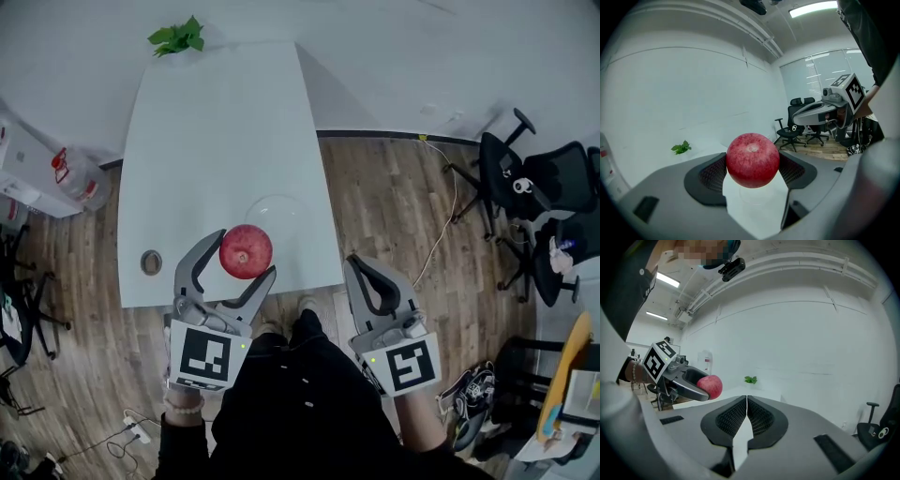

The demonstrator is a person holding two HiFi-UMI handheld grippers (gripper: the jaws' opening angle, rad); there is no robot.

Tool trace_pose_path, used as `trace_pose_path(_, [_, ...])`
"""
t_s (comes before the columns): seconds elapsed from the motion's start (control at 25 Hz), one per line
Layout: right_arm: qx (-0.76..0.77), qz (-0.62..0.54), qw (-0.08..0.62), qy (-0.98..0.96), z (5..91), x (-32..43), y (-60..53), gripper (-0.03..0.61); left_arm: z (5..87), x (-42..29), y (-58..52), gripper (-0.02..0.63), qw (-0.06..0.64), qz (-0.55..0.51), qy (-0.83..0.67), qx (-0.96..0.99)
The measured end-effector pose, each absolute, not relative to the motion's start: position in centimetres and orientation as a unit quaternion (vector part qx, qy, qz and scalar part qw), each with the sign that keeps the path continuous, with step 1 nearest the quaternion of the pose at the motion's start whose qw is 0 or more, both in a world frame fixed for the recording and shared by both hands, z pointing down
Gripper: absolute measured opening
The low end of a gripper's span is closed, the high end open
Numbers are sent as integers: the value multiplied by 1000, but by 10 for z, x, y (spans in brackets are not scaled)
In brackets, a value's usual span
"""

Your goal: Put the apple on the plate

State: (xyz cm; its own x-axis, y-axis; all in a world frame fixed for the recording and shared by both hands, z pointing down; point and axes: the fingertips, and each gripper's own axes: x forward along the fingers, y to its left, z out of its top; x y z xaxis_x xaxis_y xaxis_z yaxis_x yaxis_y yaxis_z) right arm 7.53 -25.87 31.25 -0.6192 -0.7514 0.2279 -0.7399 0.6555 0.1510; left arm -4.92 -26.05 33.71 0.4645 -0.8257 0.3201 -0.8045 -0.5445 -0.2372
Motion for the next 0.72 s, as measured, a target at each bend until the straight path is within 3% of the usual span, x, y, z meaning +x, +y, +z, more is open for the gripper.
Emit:
trace_pose_path(0.2, [393, -19, 141, -908, 316, 75, -277, 41, 340, -49, -271, 357, -6, -201, 506, -839])
trace_pose_path(0.72, [366, -11, 142, -920, 325, 75, -303, 41, 355, -50, -295, 357, -14, -213, 531, -820])
